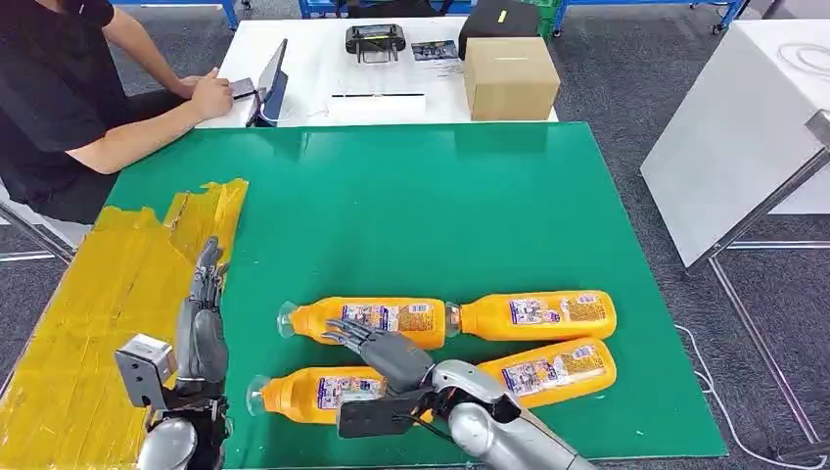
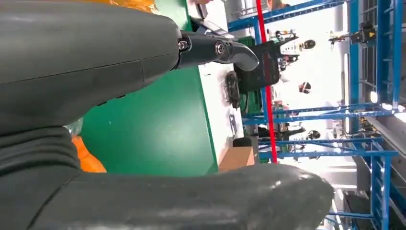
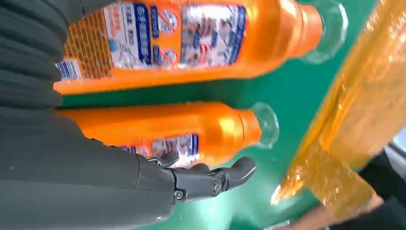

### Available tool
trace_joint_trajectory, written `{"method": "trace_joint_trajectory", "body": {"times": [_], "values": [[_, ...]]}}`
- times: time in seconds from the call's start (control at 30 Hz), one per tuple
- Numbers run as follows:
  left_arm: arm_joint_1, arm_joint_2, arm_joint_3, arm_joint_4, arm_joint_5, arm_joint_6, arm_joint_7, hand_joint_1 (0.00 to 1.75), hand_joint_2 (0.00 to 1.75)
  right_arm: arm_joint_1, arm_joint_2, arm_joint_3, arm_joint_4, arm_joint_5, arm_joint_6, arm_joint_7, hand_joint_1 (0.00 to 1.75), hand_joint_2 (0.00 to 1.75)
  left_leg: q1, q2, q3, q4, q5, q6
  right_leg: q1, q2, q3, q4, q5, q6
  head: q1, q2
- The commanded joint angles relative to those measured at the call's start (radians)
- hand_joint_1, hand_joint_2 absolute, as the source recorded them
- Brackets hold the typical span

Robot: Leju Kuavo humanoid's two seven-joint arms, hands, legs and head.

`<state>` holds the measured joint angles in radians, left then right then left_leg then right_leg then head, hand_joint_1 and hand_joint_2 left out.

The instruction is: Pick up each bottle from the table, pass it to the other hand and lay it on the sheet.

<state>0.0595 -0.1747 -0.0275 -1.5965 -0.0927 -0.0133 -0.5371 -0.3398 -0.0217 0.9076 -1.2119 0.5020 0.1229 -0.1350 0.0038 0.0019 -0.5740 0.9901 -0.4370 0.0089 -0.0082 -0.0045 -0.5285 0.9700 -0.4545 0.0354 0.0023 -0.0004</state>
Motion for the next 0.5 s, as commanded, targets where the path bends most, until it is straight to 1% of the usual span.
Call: {"method": "trace_joint_trajectory", "body": {"times": [0.03,0.5], "values": [[-0.029,-0.006,0.053,0.070,0.015,-0.015,-0.009,0.00,0.00,-0.099,-0.056,0.157,0.097,-0.035,0.039,0.026,0.00,1.75,0.000,0.000,0.002,-0.001,0.000,0.000,0.000,0.001,0.002,-0.001,0.000,0.000,0.000,0.000],[-0.029,-0.006,0.053,0.070,0.015,-0.015,-0.009,0.00,0.00,-0.099,-0.056,0.157,0.097,-0.035,0.039,0.026,0.00,1.75,0.002,0.000,0.004,0.000,-0.001,0.000,0.002,0.000,0.005,-0.003,0.000,-0.001,0.000,0.000]]}}
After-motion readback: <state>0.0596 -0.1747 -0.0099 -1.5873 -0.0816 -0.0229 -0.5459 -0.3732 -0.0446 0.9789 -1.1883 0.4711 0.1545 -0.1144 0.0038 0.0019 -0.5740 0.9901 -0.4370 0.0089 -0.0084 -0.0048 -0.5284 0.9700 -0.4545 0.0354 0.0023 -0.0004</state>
